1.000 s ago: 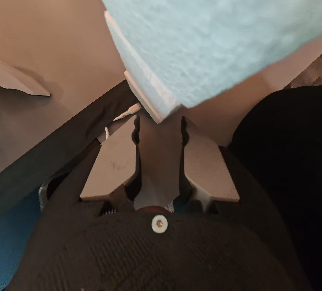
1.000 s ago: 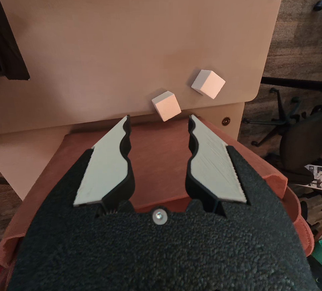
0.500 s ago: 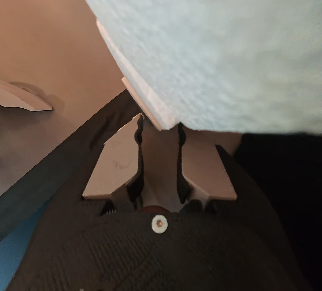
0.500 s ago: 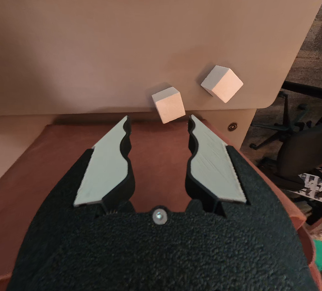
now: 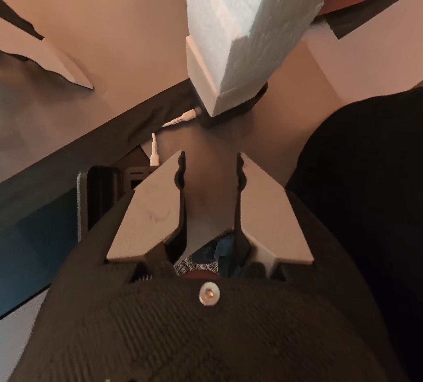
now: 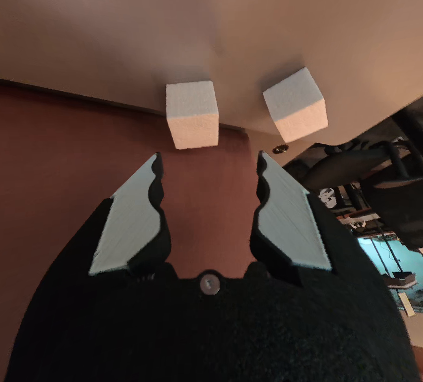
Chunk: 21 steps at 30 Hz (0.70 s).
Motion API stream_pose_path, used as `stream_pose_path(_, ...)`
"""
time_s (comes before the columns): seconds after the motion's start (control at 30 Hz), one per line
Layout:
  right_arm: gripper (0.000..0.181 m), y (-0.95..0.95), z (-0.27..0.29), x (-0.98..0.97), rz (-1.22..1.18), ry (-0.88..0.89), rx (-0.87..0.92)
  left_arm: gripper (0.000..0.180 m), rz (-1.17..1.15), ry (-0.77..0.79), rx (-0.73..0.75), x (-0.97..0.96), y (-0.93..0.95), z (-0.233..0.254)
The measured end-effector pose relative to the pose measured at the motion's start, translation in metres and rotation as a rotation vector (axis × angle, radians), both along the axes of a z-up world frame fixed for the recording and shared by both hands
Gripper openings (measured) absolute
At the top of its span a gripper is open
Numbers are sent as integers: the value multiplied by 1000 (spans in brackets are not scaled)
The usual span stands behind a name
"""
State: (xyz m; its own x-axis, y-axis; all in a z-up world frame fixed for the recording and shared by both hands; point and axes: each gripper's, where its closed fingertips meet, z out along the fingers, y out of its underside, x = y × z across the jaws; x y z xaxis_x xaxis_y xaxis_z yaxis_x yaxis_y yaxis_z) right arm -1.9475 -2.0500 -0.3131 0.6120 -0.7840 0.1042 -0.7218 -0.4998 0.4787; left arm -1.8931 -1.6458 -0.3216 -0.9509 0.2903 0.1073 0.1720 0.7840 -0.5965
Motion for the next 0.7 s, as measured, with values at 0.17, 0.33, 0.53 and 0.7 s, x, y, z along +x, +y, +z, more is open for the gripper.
stream_pose_path(0.17, 82, 0, -29, -9, -8, 61, -12, 42, 55, 10, -8, 8, 13, 1)
stream_pose_path(0.33, 54, 3, -49, -23, -56, 80, -15, 42, 88, 0, -14, 20, 26, 6)
stream_pose_path(0.53, 54, 49, 2, 30, -256, -278, 68, 43, 74, 7, -69, 34, 40, 29)
stream_pose_path(0.7, 54, 149, 121, 83, -532, -809, 387, 60, 32, -73, -188, 63, 46, 71)
